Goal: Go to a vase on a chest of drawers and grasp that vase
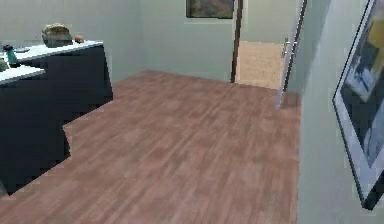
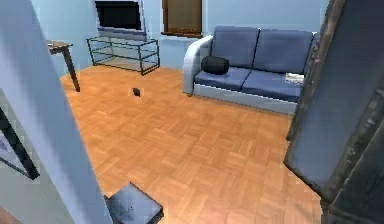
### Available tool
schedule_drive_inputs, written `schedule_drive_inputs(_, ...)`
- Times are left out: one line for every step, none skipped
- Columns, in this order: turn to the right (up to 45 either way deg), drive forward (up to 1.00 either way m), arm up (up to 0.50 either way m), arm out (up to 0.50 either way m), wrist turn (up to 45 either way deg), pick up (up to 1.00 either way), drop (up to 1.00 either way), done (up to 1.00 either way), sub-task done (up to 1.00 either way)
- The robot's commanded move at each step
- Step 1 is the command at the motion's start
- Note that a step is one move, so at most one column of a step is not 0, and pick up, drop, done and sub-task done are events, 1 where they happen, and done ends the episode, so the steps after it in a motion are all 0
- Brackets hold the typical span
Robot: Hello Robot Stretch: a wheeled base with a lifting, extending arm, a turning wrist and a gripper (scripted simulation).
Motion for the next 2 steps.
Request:
schedule_drive_inputs(15.0,0.00,0.00,0.00,0.0,0.00,0.00,0.00,0.00)
schedule_drive_inputs(0.0,1.00,0.00,0.00,0.0,0.00,0.00,0.00,0.00)
